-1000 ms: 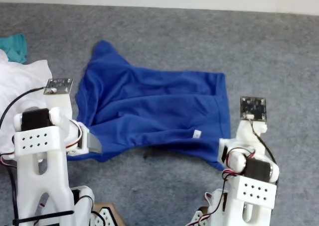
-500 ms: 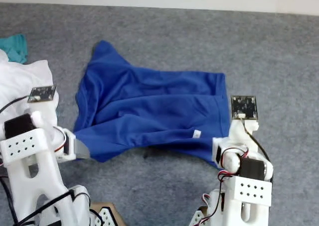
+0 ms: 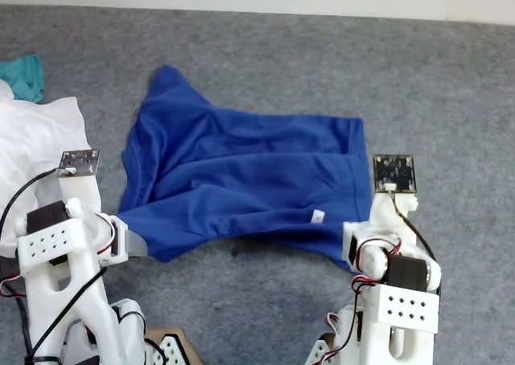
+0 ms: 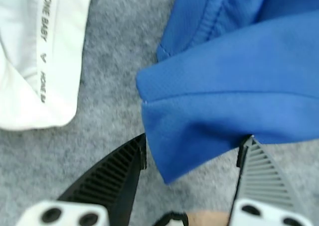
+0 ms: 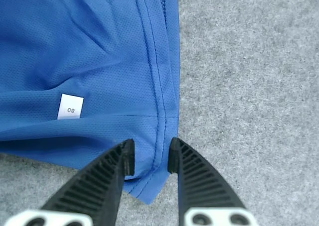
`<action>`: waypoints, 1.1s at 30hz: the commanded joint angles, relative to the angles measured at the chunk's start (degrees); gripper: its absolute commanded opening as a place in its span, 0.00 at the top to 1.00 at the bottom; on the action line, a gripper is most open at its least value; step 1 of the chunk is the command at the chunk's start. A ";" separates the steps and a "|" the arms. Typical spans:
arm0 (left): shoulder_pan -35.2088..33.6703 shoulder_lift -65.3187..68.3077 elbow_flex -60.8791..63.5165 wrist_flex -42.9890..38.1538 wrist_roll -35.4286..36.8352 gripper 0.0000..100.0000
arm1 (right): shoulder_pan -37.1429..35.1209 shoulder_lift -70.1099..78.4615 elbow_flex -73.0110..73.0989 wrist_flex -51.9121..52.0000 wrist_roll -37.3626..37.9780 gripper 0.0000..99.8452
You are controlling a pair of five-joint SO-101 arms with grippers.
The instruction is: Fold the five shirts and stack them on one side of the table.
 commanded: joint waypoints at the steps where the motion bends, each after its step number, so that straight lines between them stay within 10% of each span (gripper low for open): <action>1: -0.57 -0.75 0.75 -4.57 -0.44 0.70 | -0.31 -0.48 -0.31 -1.36 -0.53 0.88; 23: 7.08 -0.75 6.02 -11.87 0.09 0.71 | -0.31 -0.66 -0.13 -1.36 -0.53 0.88; 33: 7.08 -1.10 6.02 -20.31 1.67 0.95 | -0.31 -0.66 -0.13 -1.36 -0.53 0.88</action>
